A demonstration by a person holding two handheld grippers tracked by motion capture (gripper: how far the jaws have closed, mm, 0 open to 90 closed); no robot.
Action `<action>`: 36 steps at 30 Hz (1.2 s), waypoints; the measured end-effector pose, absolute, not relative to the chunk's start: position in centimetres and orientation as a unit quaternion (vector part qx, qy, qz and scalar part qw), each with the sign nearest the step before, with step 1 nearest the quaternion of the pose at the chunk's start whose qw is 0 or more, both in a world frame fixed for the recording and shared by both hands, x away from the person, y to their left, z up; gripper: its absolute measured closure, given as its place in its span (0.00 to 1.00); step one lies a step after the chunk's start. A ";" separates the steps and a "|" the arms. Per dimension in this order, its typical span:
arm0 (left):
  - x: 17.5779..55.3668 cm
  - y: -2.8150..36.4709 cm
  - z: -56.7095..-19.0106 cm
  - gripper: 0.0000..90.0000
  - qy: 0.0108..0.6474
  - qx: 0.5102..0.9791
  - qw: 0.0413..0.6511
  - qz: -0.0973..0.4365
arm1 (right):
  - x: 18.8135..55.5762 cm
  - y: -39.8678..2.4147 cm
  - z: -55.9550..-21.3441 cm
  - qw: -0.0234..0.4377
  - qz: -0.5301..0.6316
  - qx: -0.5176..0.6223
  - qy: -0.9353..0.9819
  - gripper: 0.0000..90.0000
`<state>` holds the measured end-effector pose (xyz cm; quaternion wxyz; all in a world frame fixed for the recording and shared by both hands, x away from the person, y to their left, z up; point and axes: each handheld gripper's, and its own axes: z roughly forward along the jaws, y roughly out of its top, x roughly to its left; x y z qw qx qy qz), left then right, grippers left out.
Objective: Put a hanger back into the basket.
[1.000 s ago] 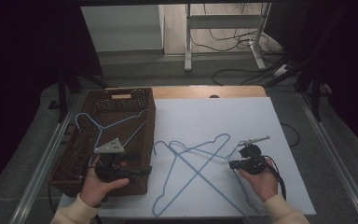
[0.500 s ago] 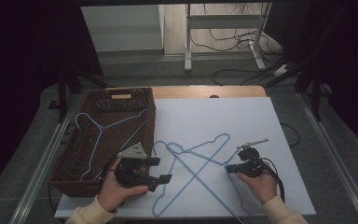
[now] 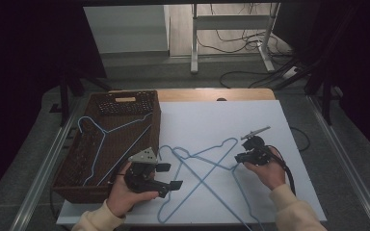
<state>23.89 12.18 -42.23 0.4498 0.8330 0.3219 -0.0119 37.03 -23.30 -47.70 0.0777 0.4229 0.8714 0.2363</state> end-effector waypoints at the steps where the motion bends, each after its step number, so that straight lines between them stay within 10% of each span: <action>1: 23.9 12.3 -42.2 0.28 0.322 0.833 0.450 -0.012 | 38.4 -23.1 -48.3 0.081 0.219 0.419 0.877 0.97; 25: 23.8 13.2 -42.3 0.28 0.330 0.828 0.453 -0.008 | 35.9 -28.5 -48.7 0.098 0.123 0.457 0.875 1.00; 36: 24.0 13.7 -42.3 0.28 0.332 0.825 0.457 -0.007 | 37.6 -18.8 -48.1 0.061 0.140 0.364 0.919 0.83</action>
